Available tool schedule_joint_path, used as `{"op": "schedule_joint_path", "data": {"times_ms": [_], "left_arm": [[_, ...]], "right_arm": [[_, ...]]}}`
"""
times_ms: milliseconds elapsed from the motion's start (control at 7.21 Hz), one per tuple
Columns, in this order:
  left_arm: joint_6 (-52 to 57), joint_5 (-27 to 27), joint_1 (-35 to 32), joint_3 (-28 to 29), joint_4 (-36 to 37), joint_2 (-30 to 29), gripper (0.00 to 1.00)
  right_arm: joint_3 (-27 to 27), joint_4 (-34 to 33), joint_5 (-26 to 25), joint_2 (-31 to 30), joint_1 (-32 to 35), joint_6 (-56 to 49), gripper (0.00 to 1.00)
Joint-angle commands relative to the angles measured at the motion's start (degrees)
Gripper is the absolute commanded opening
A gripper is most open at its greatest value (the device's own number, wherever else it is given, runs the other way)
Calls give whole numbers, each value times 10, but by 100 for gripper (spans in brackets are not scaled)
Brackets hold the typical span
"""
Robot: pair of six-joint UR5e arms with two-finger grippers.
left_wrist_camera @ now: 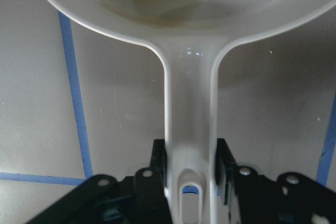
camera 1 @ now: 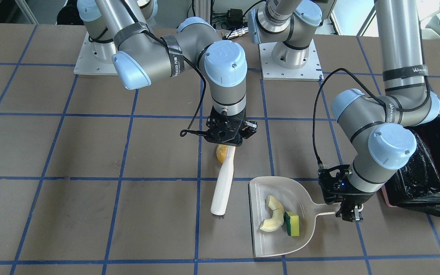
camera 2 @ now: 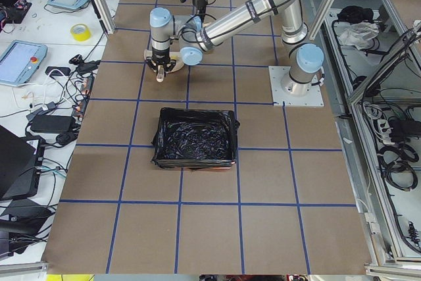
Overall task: Sweep and dump trash into bin
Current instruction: 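Sweep the sponge and curved piece into the dustpan with the right gripper's brush, then sweep the yellow potato into the dustpan while the left gripper holds it steady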
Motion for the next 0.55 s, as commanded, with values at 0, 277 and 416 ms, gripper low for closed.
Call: {"op": "schedule_joint_path", "data": {"times_ms": [0,277,416], "left_arm": [[31,3,2,-72,-4,64,0],[37,0,3,-187,8,149,0],[44,2,3,-227,31,180,0]], "right_arm": [[107,18,-56,-73,-3,-35,0],[148,13,-54,-111,-2,-33,0],[155,14,-45,-108,6,-20,0]]}}
